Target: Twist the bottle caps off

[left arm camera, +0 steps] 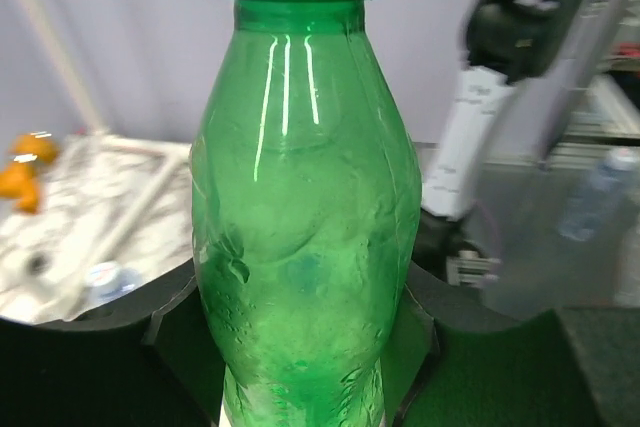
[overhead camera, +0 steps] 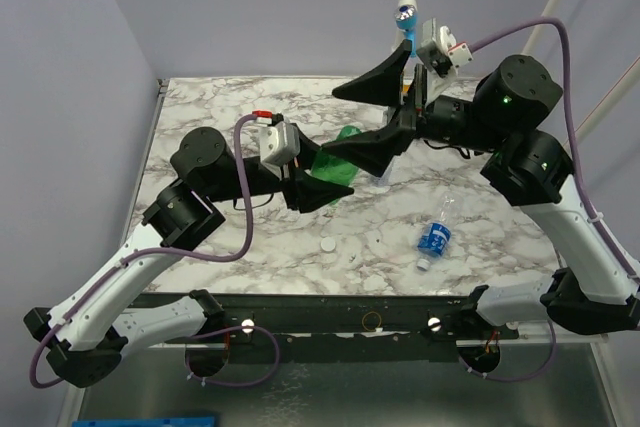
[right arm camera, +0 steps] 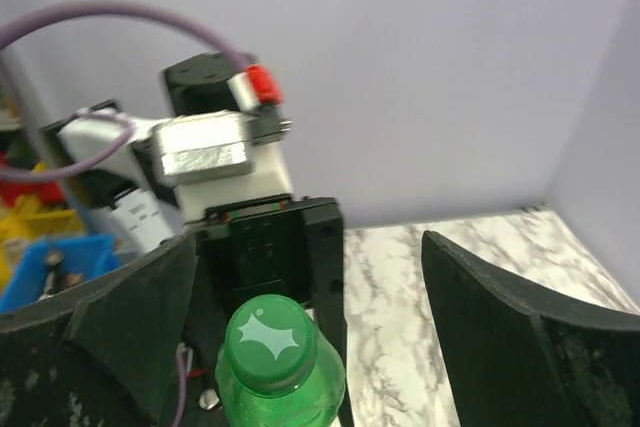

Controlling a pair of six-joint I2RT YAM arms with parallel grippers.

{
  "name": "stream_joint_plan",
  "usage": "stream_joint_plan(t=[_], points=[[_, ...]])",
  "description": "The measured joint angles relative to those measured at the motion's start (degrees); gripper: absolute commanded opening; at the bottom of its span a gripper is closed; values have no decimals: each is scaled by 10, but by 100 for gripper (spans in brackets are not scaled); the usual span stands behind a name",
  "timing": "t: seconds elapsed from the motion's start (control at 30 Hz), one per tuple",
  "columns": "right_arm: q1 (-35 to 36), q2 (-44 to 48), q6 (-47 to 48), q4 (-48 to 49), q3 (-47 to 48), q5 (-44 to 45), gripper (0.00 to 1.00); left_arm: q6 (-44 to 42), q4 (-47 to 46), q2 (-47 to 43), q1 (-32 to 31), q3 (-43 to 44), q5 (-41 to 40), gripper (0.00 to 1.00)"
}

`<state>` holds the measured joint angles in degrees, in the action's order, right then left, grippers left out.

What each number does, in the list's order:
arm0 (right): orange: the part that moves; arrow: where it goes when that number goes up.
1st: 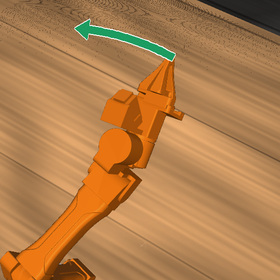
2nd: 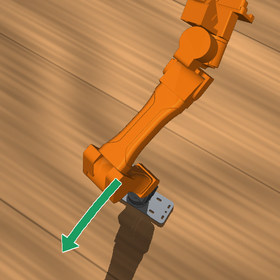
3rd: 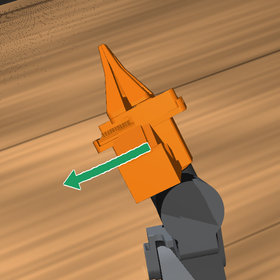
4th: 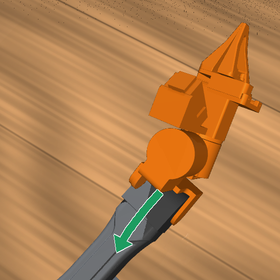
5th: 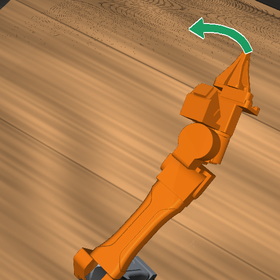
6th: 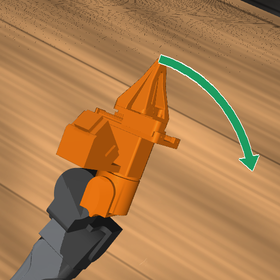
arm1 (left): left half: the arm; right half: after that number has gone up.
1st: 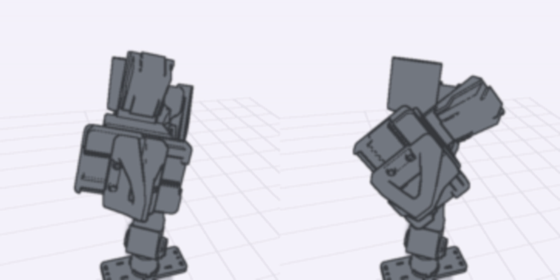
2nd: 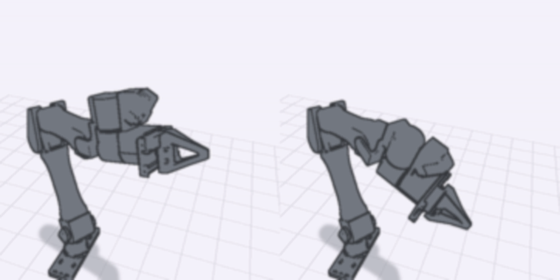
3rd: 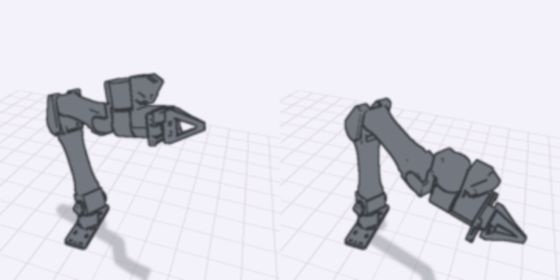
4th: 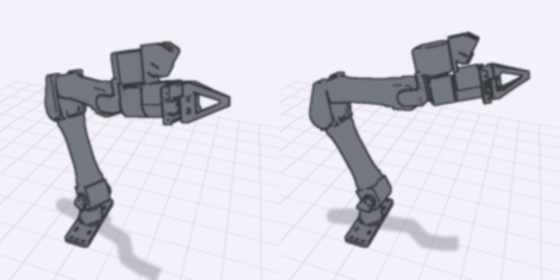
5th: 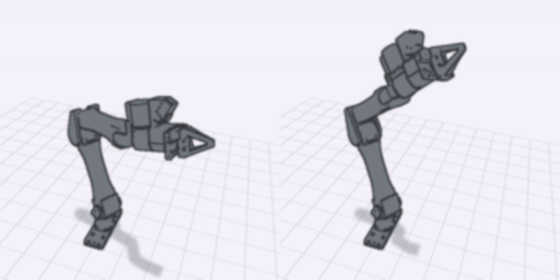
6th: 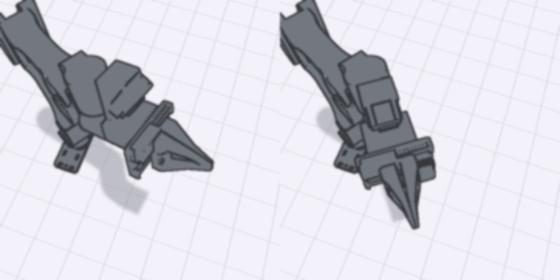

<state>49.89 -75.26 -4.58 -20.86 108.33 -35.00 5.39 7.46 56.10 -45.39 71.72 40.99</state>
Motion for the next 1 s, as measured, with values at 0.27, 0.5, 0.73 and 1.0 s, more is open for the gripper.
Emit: stream_joint_plan(t=[0.27, 0.5, 0.73, 1.0], points=[[0, -46, -17, -34, 62, 202, 87, -108, -2, 15, 0, -20, -213, 0], [0, -91, -33, -79, 84, 284, 70, -156, -11, 28, 0, -42, -334, 0], [0, -91, -38, -86, 72, 320, 64, -162, -32, 28, 0, -44, -376, 0], [0, -92, -50, -84, 53, 341, 32, -159, -37, 28, 0, -51, -389, 0]])
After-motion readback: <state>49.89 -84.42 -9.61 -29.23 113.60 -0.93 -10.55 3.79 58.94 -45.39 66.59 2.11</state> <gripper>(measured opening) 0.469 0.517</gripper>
